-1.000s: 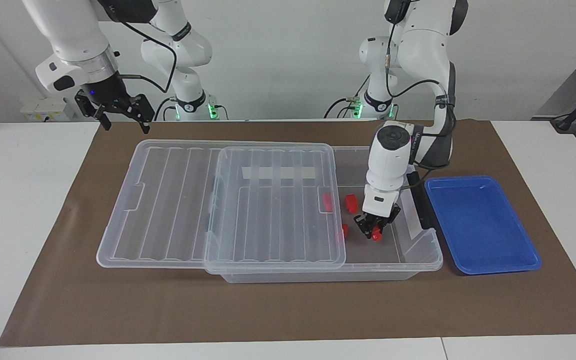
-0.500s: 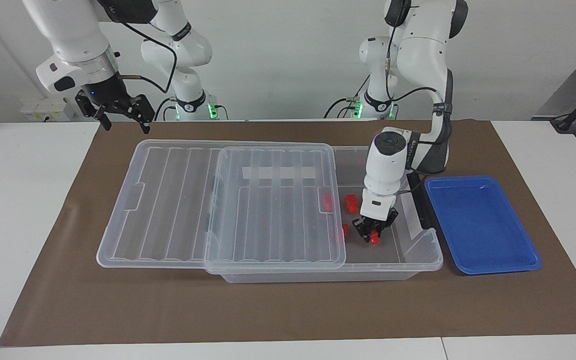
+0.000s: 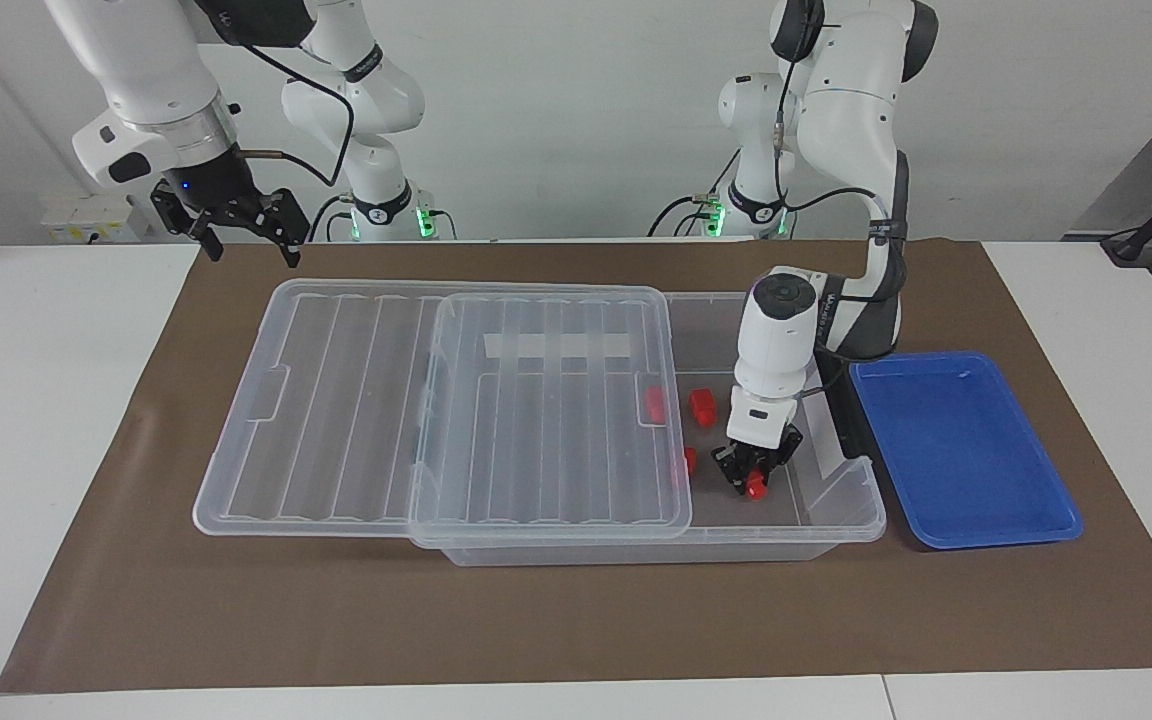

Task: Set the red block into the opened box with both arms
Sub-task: 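Carry the red block with the left gripper over the open box, then lower the red block into the box and open the left gripper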

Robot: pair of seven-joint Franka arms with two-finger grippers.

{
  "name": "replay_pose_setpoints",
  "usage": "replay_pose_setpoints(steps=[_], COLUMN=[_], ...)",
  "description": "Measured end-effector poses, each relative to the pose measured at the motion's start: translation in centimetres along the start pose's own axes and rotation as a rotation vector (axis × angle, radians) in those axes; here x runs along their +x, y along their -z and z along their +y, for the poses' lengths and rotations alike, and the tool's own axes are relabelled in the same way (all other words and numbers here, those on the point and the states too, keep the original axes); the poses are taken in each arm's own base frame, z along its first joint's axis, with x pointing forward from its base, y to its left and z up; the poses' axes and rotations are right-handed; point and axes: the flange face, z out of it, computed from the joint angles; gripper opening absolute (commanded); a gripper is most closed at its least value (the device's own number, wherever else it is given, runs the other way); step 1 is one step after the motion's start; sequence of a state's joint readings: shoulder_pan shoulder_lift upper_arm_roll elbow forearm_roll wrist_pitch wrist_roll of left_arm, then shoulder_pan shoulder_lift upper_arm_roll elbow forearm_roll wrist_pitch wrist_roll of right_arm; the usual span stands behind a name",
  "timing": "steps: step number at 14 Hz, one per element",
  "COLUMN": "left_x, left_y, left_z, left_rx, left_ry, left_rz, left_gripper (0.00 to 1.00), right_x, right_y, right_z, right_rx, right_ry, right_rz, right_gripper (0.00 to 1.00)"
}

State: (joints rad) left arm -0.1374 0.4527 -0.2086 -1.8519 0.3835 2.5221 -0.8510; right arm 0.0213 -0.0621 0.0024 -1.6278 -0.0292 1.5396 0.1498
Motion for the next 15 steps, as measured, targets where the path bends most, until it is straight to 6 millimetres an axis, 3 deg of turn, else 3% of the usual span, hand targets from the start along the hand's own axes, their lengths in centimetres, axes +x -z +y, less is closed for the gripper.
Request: replay_pose_setpoints(steps=[6,8,9,11,12,15], left_x=[0.09,0.11,0.13,0.14,0.14,0.15], left_y=[-0.21,-0.22,-0.23,-0.28,-0.29,-0.32], left_z=[-0.29,-0.32,-0.36,-0.42,-0.44,-0.48], left_rx=[0.001,0.001,0.001,0.002,0.002,0.003], left_ry=[0.000,0.001,0.001,0.002,0.002,0.003], left_rz=[0.004,0.005,0.006,0.005,0.005,0.005], left_gripper=[0.20,0.47,0.49,0.75,0.82,0.84], right_x=[-0.05,-0.06,-0.07,-0.07,-0.07,-0.07], right_y=[-0.02,0.00,-0.01,-0.02,-0.03,-0.03], right_z=[0.01,0.01,0.01,0.01,0.01,0.01], right_rx=[0.000,0.000,0.000,0.000,0.000,0.000], right_ry=[0.000,0.000,0.000,0.000,0.000,0.000], right_rz=[-0.001,0.000,0.000,-0.001,-0.001,-0.001], right_gripper=[1.00,1.00,1.00,1.00,1.00,1.00])
